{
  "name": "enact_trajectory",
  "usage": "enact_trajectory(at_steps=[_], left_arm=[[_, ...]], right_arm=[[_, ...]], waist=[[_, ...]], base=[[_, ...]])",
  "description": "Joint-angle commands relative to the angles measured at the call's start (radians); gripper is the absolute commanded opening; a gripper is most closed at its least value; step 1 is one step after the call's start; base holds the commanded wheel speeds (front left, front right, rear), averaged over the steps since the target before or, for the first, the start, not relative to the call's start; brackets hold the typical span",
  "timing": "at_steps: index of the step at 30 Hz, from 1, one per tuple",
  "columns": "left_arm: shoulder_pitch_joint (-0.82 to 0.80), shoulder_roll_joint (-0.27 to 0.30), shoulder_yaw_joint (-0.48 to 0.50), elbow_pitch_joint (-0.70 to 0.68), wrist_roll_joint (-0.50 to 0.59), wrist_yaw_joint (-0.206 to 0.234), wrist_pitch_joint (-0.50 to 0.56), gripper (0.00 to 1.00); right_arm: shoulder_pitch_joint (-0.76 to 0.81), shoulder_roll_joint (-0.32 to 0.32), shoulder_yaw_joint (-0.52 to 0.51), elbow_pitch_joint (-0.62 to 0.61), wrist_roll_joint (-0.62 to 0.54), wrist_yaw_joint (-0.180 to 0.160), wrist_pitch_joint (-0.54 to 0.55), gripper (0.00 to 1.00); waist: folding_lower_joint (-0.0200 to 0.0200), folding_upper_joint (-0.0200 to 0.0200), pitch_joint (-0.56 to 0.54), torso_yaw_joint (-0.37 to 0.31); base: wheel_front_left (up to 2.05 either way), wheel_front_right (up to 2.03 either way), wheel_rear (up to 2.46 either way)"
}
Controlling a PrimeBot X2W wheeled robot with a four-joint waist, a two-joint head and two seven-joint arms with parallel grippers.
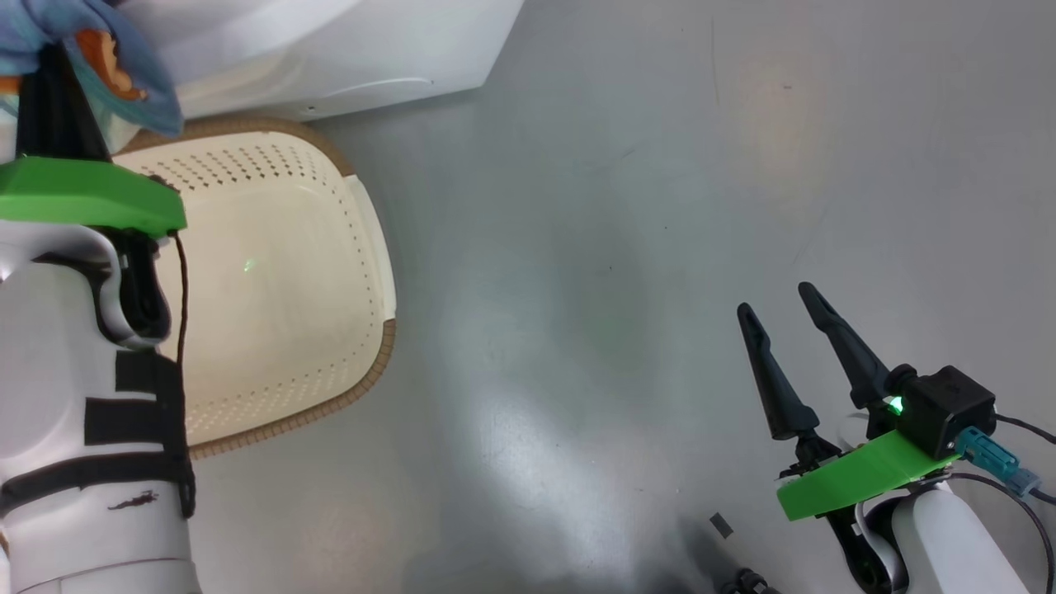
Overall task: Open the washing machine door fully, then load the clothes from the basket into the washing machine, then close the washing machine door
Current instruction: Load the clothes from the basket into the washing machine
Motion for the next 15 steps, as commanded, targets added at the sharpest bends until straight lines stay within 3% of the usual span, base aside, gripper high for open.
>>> enact_trajectory(at_steps=[1,15], left_arm=[[-0.032,0.047,0.031,-0.055,0.012,0.000,-0.017,0.00],[0.041,0.042,0.040,-0.169,0.013,0.010,-0.017,0.00]], right_arm=[[0.013,-0.002,0.022,-0.016,-0.004,0.002,-0.005,1.00],[0.020,0.004,0.028,-0.005,0.001,0.002,-0.005,1.00]], waist=[[0.0000,0.0000,-0.005,0.004],[0.0000,0.0000,-0.048,0.033]], base=[[0.00,0.00,0.00],[0.00,0.00,0.00]])
